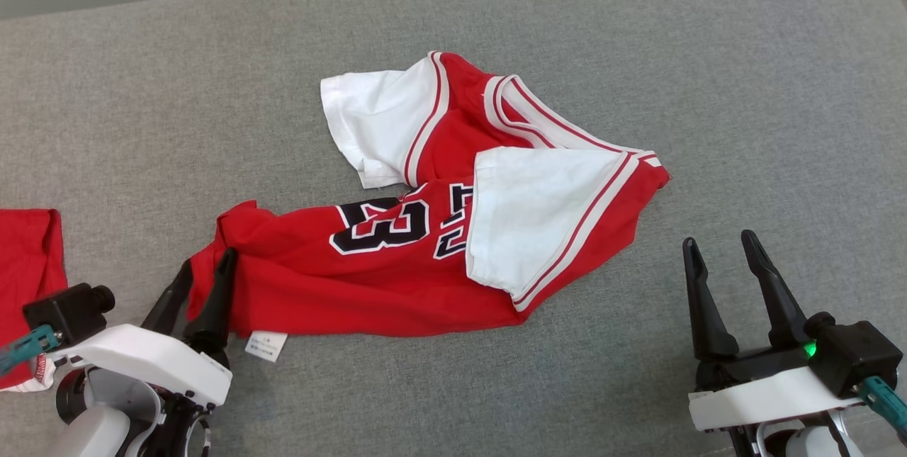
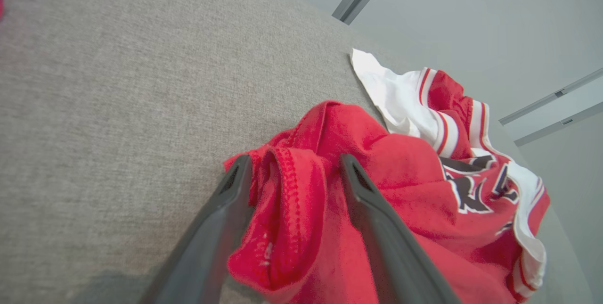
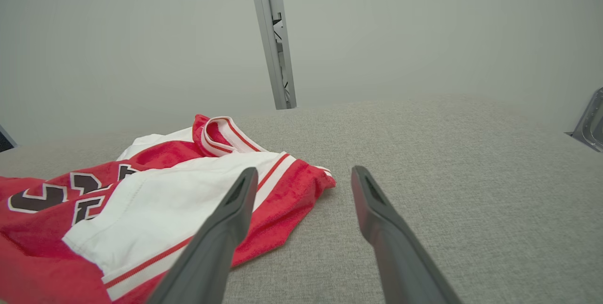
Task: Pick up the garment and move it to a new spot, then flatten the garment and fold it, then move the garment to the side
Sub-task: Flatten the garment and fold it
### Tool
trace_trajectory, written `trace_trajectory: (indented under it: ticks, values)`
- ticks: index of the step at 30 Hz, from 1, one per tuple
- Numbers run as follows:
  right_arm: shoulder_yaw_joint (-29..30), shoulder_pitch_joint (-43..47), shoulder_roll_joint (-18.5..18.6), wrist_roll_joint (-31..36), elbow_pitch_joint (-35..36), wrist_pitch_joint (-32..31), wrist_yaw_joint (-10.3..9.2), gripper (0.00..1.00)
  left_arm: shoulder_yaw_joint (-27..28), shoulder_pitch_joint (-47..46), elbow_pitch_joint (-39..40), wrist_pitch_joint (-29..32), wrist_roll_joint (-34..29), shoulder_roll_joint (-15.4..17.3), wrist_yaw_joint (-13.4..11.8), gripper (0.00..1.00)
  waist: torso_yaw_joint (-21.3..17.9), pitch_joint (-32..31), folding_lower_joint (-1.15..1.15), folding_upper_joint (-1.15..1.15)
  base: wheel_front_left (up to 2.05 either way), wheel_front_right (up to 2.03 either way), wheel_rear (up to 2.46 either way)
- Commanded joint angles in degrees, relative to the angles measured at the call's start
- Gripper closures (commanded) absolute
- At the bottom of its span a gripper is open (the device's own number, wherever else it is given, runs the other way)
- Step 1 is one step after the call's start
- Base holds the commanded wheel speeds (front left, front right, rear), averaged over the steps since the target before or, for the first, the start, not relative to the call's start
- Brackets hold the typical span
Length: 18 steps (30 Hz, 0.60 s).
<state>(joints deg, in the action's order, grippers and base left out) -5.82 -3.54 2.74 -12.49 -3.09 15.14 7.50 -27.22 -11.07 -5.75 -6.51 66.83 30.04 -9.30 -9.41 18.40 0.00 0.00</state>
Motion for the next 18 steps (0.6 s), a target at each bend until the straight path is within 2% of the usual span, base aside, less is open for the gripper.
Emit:
trace_trajectory:
  ticks: [1,5,11,15,18]
  values:
    - [0.11,0.26,0.28,0.39,-0.29,0.01,-0.02,0.0,0.28,-0.51,-0.54,-1.24,-0.87,0.22,0.18,0.0,-0.02,-0.53,0.0,0.0,0.0,0.0,0.0]
    - [0.64,1.25,0.27,0.46,-0.35,0.01,-0.01,0.0,1.16,3.74,1.3,-4.22,-1.81,1.47,-0.56,0.0,0.06,-2.05,0.0,0.0,0.0,0.0,0.0]
    - [1.35,2.67,0.26,0.95,0.04,0.01,-0.02,0.0,3.36,13.58,8.75,-7.02,-1.72,2.97,-2.71,0.0,1.28,-3.62,0.0,0.0,0.0,0.0,0.0]
    - [1.06,2.5,0.28,1.17,0.22,0.0,-0.01,0.0,2.09,15.55,10.89,-6.74,-2.58,3.73,-1.44,0.0,2.22,-3.49,0.0,0.0,0.0,0.0,0.0]
    - [0.51,1.69,0.28,1.5,0.24,0.01,-0.02,0.0,-0.05,13.24,9.65,-6.29,-5.96,4.27,-1.75,0.0,2.79,-2.98,0.0,0.0,0.0,0.0,0.0]
